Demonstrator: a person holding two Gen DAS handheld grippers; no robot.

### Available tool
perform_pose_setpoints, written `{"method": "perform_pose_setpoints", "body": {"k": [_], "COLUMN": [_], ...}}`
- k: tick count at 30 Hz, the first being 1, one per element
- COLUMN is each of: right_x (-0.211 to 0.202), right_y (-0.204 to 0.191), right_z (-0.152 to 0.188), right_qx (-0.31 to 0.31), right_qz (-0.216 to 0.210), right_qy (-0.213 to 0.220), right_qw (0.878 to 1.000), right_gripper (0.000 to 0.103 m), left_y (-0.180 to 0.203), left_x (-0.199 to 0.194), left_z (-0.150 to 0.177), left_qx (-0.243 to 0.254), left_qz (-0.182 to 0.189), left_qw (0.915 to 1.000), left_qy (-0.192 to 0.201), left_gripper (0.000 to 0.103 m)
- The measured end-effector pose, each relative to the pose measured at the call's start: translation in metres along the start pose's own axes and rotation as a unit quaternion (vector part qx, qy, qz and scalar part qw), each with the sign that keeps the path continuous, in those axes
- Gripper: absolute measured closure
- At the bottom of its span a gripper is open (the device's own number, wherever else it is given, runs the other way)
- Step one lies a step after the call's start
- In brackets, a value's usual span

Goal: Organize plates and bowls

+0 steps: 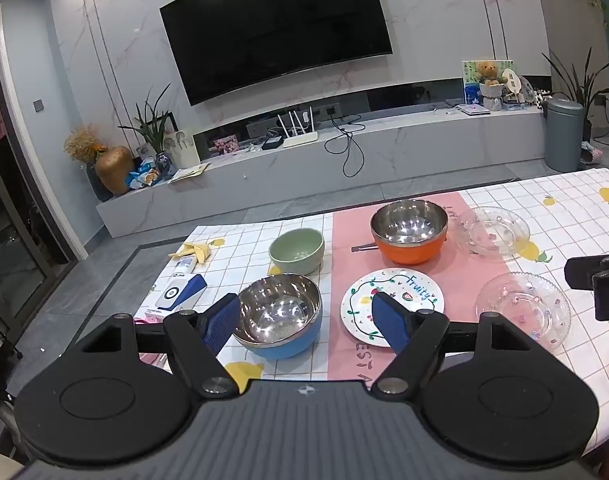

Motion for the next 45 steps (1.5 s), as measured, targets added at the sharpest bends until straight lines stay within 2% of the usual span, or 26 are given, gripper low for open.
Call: {"method": "perform_pose_setpoints", "body": {"k": [45], "right_x": [-0.001], "right_y": [-0.012], "right_z": [0.004], "right_qx": [-0.016], "right_qz": [0.002], "right_qy": [-0.009], "right_qw": [1.0], "right_gripper": [0.003], "left_y": [0.005], "left_x": [-0.006], "left_z": [0.006], "left_qx": [0.006], "left_qz": [0.007], "left_qw": [1.0], "left_qy": [-0.001], "left_gripper": [0.015]}}
Point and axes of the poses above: each gripper's, at about its wrist camera, not at the fingertips, and x roughly the way its jaws point, y to its right, z to its underside, the point moved 8 cm from there along x, roughly the way its jaws point, and after that the axes turned 15 degrees about -z, right-handed, at the moved point
